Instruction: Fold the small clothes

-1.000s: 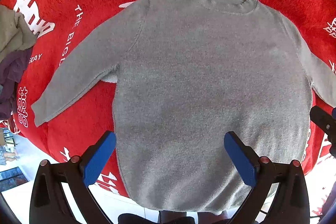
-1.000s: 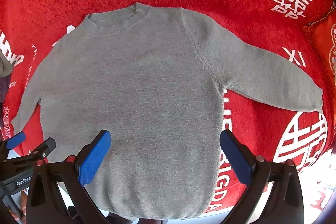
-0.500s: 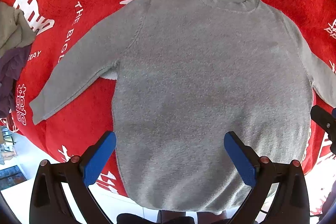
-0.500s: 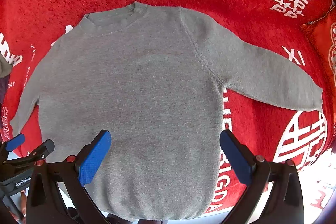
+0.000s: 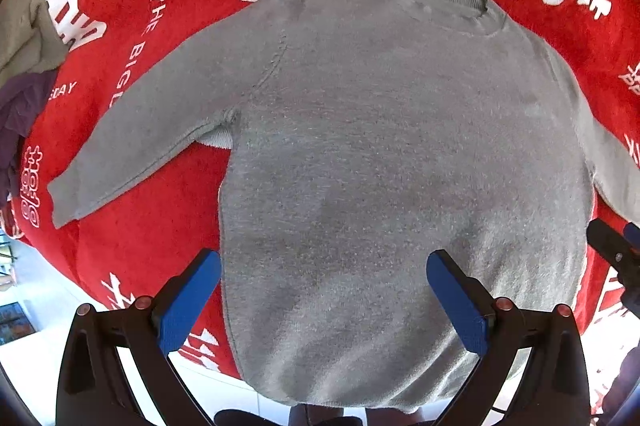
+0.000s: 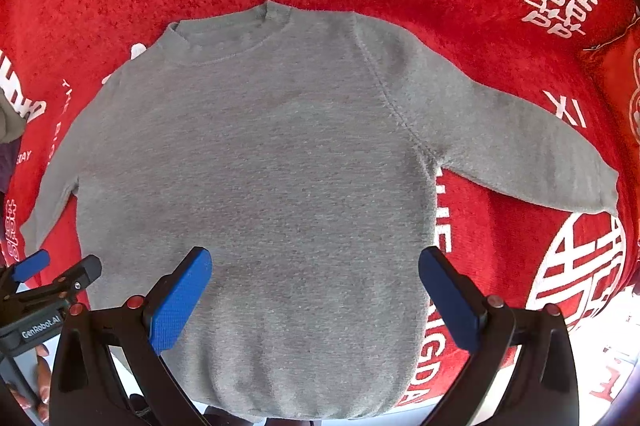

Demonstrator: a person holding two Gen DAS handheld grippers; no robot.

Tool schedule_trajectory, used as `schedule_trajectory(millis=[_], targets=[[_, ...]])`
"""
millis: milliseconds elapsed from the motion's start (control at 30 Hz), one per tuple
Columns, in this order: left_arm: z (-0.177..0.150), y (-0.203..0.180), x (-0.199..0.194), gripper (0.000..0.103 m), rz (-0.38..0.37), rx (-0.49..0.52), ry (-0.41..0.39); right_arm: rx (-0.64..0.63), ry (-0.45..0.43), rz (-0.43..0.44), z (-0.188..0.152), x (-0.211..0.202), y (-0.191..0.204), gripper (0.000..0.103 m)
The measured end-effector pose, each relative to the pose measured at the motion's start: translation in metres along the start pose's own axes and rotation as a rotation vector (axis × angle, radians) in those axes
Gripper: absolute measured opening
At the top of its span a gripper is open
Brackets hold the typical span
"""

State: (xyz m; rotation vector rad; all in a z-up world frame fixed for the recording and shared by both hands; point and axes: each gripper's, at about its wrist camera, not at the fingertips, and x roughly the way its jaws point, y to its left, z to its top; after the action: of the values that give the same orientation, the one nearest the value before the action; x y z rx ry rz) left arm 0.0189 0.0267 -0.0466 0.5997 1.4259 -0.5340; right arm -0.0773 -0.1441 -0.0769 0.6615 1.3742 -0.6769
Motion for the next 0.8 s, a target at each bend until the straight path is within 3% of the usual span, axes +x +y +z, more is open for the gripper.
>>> schedule_trajectory(millis=[600,800], targets=[[-0.001,0.025,0.000,0.103,-0.090,-0.014,-0.022,-0.015,-0.012,0.021,-0.001,0.003,0.028,0.103],[0.001,0.044,0.002,0.103,-0.216,-0.077,-0.032,-0.031,-0.039,0.055,-0.001,-0.002,0.044,0.103]])
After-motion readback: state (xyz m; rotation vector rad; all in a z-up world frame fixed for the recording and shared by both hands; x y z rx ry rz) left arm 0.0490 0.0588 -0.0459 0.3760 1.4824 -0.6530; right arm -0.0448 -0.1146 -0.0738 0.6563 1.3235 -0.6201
